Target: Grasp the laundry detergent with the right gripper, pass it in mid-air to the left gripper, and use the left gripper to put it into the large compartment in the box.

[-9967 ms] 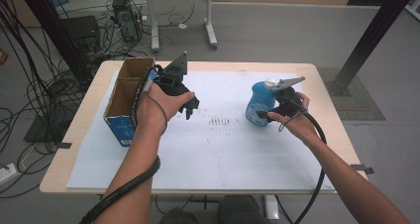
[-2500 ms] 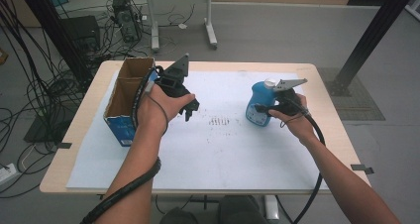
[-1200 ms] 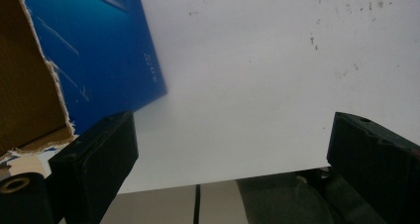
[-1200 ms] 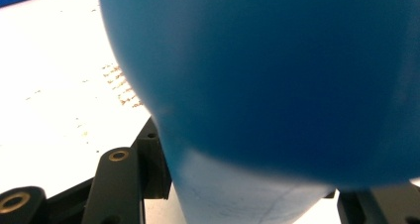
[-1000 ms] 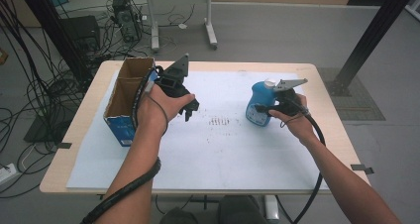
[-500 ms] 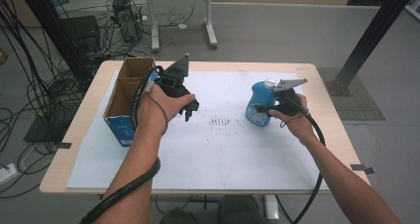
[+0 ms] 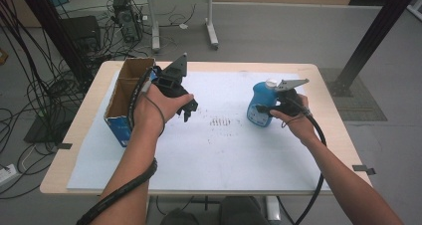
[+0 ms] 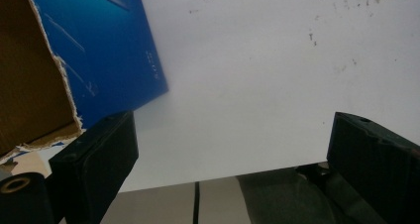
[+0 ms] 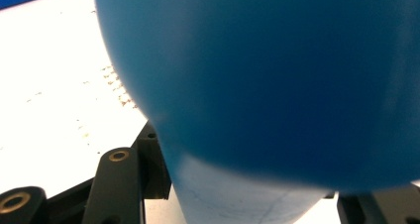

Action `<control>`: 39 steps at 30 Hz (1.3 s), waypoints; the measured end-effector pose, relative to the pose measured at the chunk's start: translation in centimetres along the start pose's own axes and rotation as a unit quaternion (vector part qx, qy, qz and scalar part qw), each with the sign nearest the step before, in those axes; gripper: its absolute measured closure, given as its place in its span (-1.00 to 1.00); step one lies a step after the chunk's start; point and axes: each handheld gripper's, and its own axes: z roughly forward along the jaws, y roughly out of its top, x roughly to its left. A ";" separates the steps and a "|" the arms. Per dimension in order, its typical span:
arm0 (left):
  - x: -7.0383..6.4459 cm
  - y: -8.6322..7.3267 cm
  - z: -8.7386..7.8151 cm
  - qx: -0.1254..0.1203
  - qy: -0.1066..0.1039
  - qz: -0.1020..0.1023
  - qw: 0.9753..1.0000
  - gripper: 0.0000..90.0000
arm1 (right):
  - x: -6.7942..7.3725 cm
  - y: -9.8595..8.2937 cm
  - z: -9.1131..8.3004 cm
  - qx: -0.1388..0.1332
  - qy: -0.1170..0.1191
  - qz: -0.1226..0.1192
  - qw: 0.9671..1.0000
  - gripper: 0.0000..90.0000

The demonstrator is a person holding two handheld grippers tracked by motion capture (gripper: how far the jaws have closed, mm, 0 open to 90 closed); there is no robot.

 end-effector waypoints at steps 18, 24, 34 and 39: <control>0.4 0.2 -1.6 -0.006 0.004 0.057 0.998 -0.88 | -0.2 0.5 -0.6 -0.003 -0.002 0.025 1.000 -0.03; 0.6 0.7 -2.5 -0.003 0.005 0.085 0.996 -0.88 | -0.3 1.9 -1.1 0.002 0.015 0.026 1.000 -0.03; 0.3 1.8 -4.8 -0.003 0.009 0.153 0.988 -0.88 | -0.7 4.8 -2.2 0.013 0.039 0.023 0.999 -0.03; 0.2 2.2 -5.4 -0.010 0.008 0.172 0.985 -0.87 | -0.7 6.2 -2.6 0.016 0.053 0.016 0.998 -0.04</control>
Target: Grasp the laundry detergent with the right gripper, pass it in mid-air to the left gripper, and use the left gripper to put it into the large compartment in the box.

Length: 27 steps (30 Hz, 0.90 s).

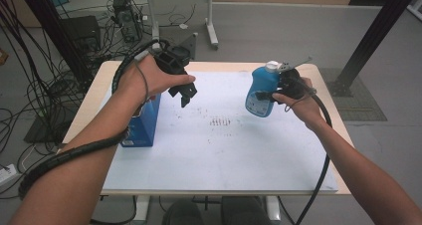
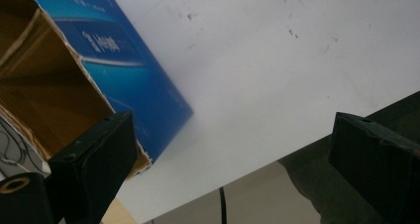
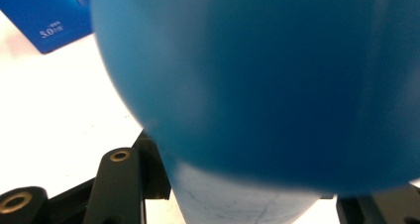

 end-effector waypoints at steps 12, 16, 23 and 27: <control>0.9 0.1 -1.5 -0.018 -0.007 0.071 0.997 -0.87 | 1.6 3.2 0.7 0.017 0.042 -0.041 0.998 -0.04; 1.4 -0.2 -2.0 -0.022 -0.002 0.089 0.996 -0.87 | 3.1 4.6 1.2 0.023 0.062 -0.069 0.995 -0.04; 1.3 -0.2 -3.3 -0.039 0.012 0.141 0.989 -0.87 | 6.5 6.7 2.4 0.025 0.105 -0.112 0.988 -0.04; 1.0 -0.3 -3.8 -0.049 0.016 0.161 0.986 -0.87 | 7.8 7.4 3.1 0.026 0.123 -0.134 0.983 -0.04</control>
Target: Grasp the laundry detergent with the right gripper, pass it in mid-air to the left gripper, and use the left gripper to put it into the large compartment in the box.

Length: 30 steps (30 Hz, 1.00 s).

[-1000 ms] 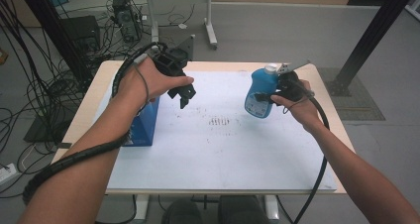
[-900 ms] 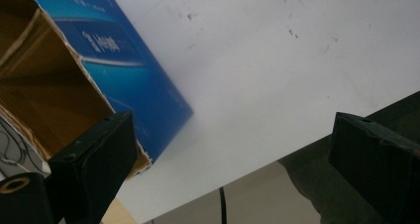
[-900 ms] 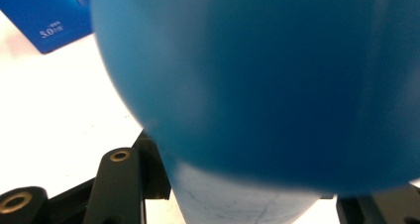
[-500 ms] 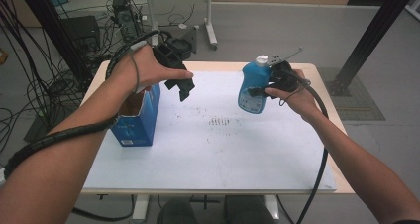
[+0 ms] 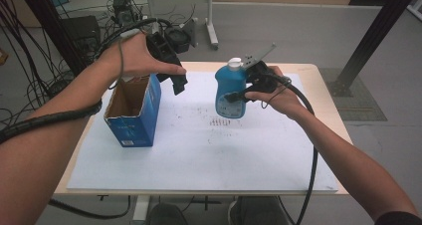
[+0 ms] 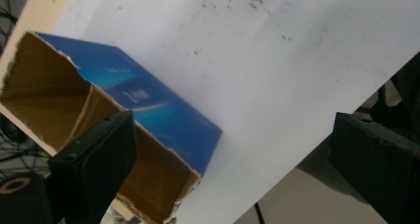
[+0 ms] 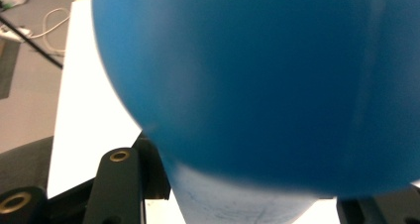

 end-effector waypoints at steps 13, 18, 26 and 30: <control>-0.6 0.5 -0.8 -0.008 -0.015 0.053 0.998 -0.87 | 1.5 1.5 2.5 0.003 0.044 -0.038 0.998 -0.04; -0.9 0.9 -0.5 0.001 -0.016 0.064 0.998 -0.87 | 2.0 1.9 3.1 -0.003 0.052 -0.048 0.997 -0.04; -1.1 1.0 -0.1 0.001 -0.028 0.079 0.996 -0.87 | 3.4 2.7 4.5 -0.004 0.066 -0.074 0.995 -0.04; -1.2 0.8 0.0 0.005 -0.032 0.082 0.996 -0.87 | 3.7 2.9 4.9 -0.004 0.073 -0.078 0.994 -0.04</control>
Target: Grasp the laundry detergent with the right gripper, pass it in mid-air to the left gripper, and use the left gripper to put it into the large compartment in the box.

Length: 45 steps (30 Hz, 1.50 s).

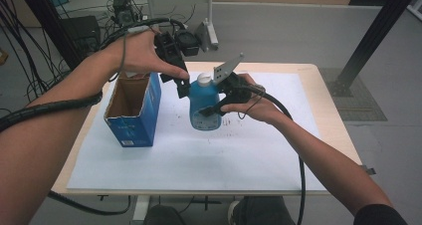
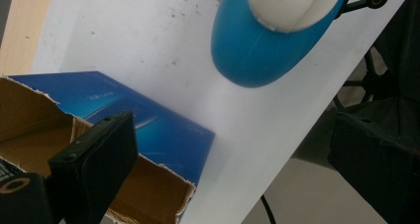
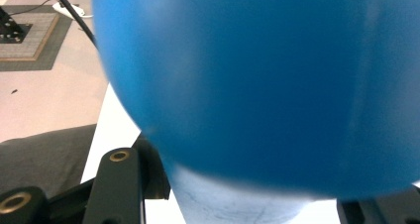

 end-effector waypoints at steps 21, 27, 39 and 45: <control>-0.5 0.1 1.0 0.006 -0.020 0.016 1.000 -0.87 | 1.0 1.0 1.4 -0.008 0.022 -0.031 0.999 -0.04; -0.6 0.2 1.0 0.005 -0.023 0.019 1.000 -0.87 | 1.1 1.1 1.3 -0.010 0.024 -0.034 0.999 -0.04; -0.9 0.7 1.4 0.007 -0.030 0.030 0.999 -0.87 | 1.3 1.6 1.3 -0.018 0.031 -0.040 0.999 -0.04; -1.1 0.9 1.5 0.008 -0.036 0.035 0.999 -0.87 | 1.7 2.0 1.5 -0.020 0.036 -0.048 0.998 -0.04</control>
